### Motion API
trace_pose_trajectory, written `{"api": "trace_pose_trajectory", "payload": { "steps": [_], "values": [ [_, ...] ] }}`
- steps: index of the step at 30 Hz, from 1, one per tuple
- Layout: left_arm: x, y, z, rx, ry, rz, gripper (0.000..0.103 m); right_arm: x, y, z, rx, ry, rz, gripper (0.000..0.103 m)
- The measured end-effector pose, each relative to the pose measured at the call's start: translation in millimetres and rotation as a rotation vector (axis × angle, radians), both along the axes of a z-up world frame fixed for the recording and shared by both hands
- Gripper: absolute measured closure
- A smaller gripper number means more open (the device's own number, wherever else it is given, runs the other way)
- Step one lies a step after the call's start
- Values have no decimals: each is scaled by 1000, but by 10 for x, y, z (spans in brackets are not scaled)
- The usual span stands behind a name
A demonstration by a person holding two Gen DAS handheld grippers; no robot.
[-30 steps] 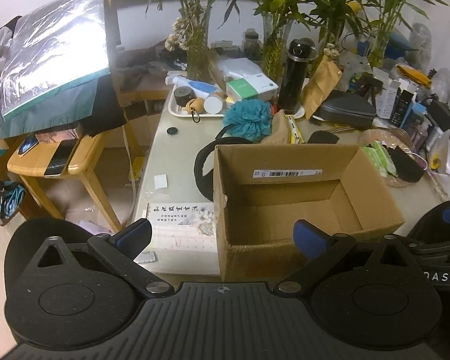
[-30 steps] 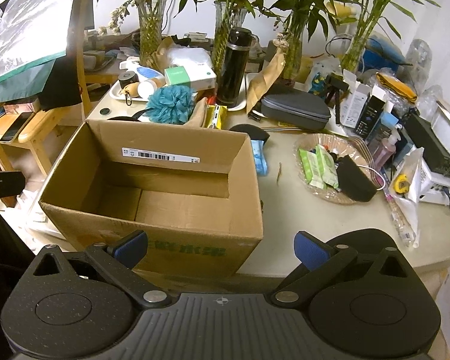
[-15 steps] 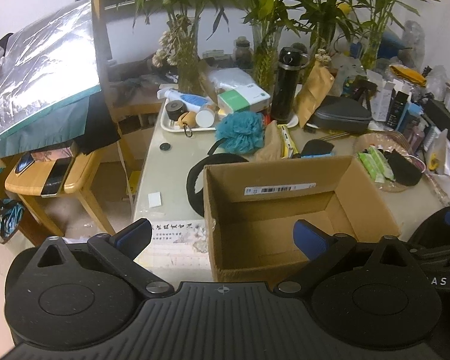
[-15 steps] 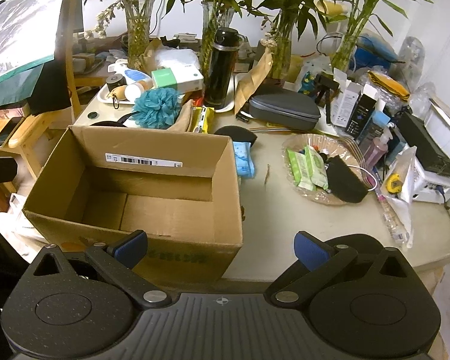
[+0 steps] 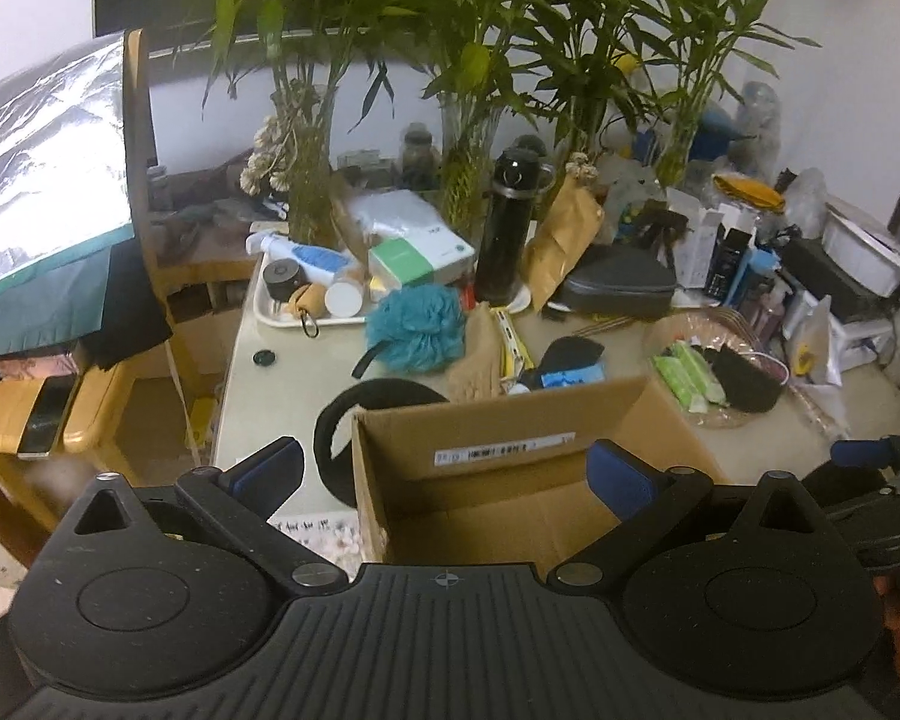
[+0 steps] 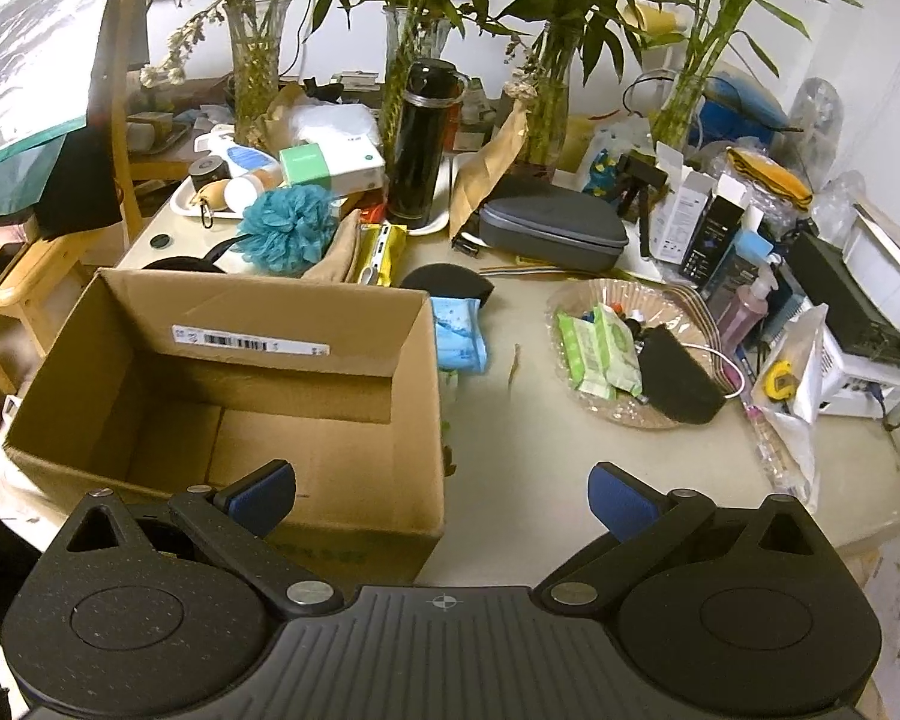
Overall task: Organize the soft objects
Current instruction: 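Move the left tool to a black foam pad while the right tool approaches the blue wipes packet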
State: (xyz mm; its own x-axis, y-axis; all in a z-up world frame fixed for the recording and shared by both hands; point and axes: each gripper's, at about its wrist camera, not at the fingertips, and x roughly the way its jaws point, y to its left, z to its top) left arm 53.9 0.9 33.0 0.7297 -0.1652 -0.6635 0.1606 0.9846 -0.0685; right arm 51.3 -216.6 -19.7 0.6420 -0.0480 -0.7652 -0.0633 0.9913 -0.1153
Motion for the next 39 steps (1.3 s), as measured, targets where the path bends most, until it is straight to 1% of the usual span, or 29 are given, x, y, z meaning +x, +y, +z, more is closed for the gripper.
{"api": "trace_pose_trajectory", "payload": {
  "steps": [2, 6, 8, 9, 11, 15, 17, 21, 23, 25, 27, 28, 29, 32, 33, 36, 39],
  "values": [
    [74, 29, -3, -3, 0, 1, 0, 52, -41, -13, 10, -3, 0, 0],
    [221, 135, -12, -28, 24, 18, 0, 157, -154, -31, 72, -13, 12, 0],
    [292, 173, -15, -28, 26, 17, 0, 219, -189, -38, 90, -20, 19, 0],
    [318, 184, -17, -22, 22, 10, 0, 258, -209, -46, 96, -19, 26, 0],
    [378, 195, -25, 13, 3, 4, 0, 324, -246, -55, 104, -18, 29, 0],
    [528, 219, -45, 113, -44, -8, 0, 448, -333, -79, 129, -11, 33, 0],
    [650, 262, -64, 124, -41, -30, 0, 504, -380, -88, 147, -14, 38, 0],
    [911, 387, -126, 107, -26, -40, 0, 615, -445, -135, 152, -13, 47, 0],
    [1079, 456, -181, 107, -1, -48, 0, 671, -468, -166, 153, -15, 53, 0],
    [1231, 522, -219, 95, 18, -84, 0, 735, -524, -194, 182, -19, 57, 0],
    [1360, 565, -278, 99, 27, -91, 0, 764, -589, -212, 218, -67, 33, 0],
    [1435, 575, -314, 103, 36, -97, 0, 769, -602, -218, 216, -94, 17, 0],
    [1525, 593, -373, 107, 46, -106, 0, 795, -605, -222, 193, -110, 10, 0],
    [1748, 630, -604, 148, 101, -114, 0, 893, -610, -246, 122, -94, 24, 0],
    [1798, 651, -677, 144, 119, -123, 0, 922, -624, -252, 112, -84, 32, 0],
    [1913, 760, -909, 97, 181, -153, 0, 976, -668, -279, 102, -52, 54, 0],
    [1955, 855, -1088, 66, 221, -189, 0, 986, -751, -308, 152, -37, 62, 0]
  ]
}}
